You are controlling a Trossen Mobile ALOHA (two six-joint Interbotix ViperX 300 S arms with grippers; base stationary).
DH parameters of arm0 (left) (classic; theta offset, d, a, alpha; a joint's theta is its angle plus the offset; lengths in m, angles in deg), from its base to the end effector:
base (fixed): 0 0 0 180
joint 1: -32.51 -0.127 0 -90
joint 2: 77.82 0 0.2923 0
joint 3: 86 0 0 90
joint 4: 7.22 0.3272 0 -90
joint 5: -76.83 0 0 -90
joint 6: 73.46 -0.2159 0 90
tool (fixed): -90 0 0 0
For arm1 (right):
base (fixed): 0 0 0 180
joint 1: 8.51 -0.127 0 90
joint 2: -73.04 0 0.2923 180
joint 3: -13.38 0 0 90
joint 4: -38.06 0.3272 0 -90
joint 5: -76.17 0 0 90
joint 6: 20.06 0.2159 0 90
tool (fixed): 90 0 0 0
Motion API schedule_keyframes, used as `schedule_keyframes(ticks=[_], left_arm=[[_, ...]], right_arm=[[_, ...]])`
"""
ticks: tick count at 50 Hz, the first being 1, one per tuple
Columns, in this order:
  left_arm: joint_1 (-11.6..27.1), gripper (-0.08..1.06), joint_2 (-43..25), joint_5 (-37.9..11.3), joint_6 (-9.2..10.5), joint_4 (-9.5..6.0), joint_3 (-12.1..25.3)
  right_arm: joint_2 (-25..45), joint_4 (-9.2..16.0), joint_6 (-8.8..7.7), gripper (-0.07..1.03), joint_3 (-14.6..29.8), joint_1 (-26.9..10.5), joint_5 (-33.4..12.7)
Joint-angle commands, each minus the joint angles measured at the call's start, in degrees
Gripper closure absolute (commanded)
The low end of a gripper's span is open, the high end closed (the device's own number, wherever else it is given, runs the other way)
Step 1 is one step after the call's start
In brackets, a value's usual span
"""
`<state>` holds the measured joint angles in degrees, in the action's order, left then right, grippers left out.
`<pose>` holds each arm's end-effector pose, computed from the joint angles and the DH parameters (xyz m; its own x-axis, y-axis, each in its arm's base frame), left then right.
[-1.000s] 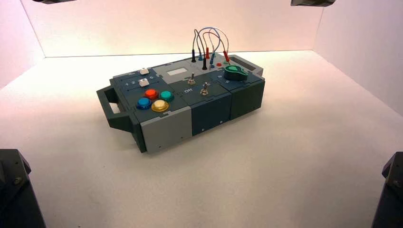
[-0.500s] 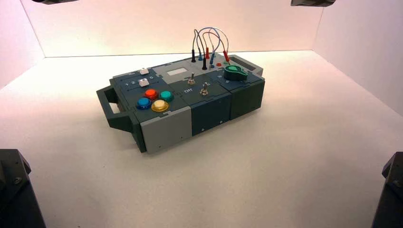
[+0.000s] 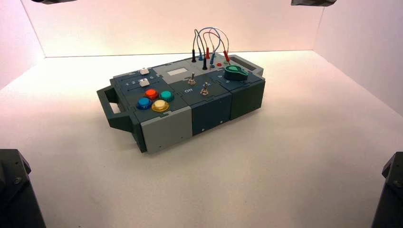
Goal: Open both grippers.
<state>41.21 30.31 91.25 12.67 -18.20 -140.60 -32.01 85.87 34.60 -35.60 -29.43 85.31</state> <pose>0.3690 -0.0461 0.1285 0.9207 -0.0929 -0.3791 0.0627 0.9939 -0.0912 0.3690 0.1138 0.1268 0.8628 0.2038 -0.4626 -0.1603 0.9782 0.1320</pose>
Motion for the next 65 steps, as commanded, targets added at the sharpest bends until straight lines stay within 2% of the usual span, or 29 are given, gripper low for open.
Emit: schedule_keyframes(ticks=[1,3,6,8,9,16,21,28,31,34,65], left_arm=[[-0.4,0.91,0.6,0.6,-0.09,0.18,0.6],[-0.4,0.84,0.6,0.6,-0.09,0.18,0.6],[-0.4,0.80,0.6,0.6,-0.09,0.18,0.7],[-0.6,0.57,0.6,0.5,-0.09,0.18,0.9],[-0.6,0.53,0.6,0.6,-0.09,0.18,0.9],[-1.2,0.41,0.6,0.5,-0.09,0.18,1.0],[-1.3,0.30,0.6,0.5,-0.09,0.18,1.1],[-1.3,0.05,0.6,0.5,-0.09,0.18,1.2],[-1.4,-0.04,0.6,0.5,-0.09,0.18,1.2],[-1.5,-0.05,0.5,0.5,-0.09,0.18,1.2],[-1.6,-0.05,0.2,0.6,-0.53,0.18,1.3]], right_arm=[[-0.6,-0.2,-0.18,0.81,0.8,0.1,0.6],[-0.6,-0.2,-0.18,0.77,0.9,0.1,0.6],[-0.5,-0.2,-0.18,0.74,0.9,0.1,0.7],[-0.4,-0.2,-0.18,0.60,0.7,0.1,1.5],[-0.4,-0.2,-0.18,0.58,0.8,0.1,1.7],[-0.1,-0.2,-0.18,0.35,0.4,0.1,2.8],[0.4,-0.2,-0.26,0.28,0.4,0.1,2.9],[0.6,-0.1,-0.18,0.15,0.5,0.1,2.8],[0.6,-0.1,-0.18,0.06,0.5,0.1,2.9],[0.7,-0.1,-0.18,-0.04,0.5,0.1,2.9],[0.4,0.2,-0.09,-0.03,0.7,0.1,2.4]])
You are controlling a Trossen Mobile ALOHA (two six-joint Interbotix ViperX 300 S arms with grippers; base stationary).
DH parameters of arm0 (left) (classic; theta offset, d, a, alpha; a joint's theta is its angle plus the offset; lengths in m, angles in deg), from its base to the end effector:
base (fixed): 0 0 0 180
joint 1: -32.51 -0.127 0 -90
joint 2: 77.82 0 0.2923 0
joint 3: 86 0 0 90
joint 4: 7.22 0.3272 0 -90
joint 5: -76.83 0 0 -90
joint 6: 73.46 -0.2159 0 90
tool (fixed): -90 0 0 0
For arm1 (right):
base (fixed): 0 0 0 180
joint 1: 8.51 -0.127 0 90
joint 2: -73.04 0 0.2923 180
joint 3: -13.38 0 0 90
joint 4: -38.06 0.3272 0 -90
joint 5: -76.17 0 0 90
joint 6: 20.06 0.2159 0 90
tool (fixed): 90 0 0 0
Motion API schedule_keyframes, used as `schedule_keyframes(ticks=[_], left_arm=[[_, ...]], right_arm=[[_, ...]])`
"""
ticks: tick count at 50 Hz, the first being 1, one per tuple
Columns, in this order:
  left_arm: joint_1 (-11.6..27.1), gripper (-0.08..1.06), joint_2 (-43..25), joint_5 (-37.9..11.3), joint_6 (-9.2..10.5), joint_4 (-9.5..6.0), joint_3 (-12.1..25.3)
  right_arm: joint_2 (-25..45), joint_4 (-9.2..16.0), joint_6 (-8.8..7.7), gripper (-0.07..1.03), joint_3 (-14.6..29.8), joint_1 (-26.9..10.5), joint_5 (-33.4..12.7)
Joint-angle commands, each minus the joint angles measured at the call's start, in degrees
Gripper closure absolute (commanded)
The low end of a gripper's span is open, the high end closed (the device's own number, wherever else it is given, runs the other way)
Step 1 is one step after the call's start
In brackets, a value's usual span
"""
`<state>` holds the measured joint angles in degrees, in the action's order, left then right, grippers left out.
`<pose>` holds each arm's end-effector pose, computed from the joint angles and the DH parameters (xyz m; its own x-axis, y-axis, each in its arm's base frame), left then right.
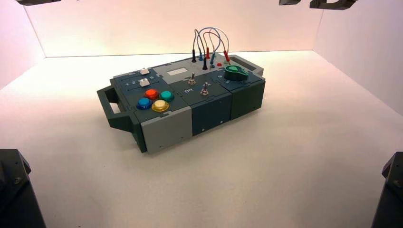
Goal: Open both grippers.
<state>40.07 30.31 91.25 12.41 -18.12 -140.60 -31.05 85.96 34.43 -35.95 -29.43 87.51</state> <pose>0.3698 -0.0388 0.1285 0.9223 -0.0749 -0.3790 0.0455 0.9953 -0.0859 0.3712 0.1082 0.1228 0.8712 0.1768 -0.4581 -0.1389 0.9835 0.1156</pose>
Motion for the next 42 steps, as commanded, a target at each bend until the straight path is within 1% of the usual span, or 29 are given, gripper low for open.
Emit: schedule_keyframes(ticks=[1,22,28,42], left_arm=[[-0.4,-0.05,0.2,0.6,-0.26,0.09,1.3],[-0.4,-0.05,0.5,0.4,-0.26,0.09,1.4],[-0.4,-0.05,0.8,0.2,-0.26,0.00,1.4],[-0.4,-0.05,0.8,0.3,-0.18,0.00,1.4]], right_arm=[[-0.6,0.0,0.09,-0.03,1.1,0.1,0.1],[-0.8,0.1,0.09,-0.03,0.9,0.0,0.1],[-1.4,0.1,0.18,-0.03,1.2,0.0,-1.6],[-0.2,0.1,0.18,-0.03,1.4,0.0,-1.4]])
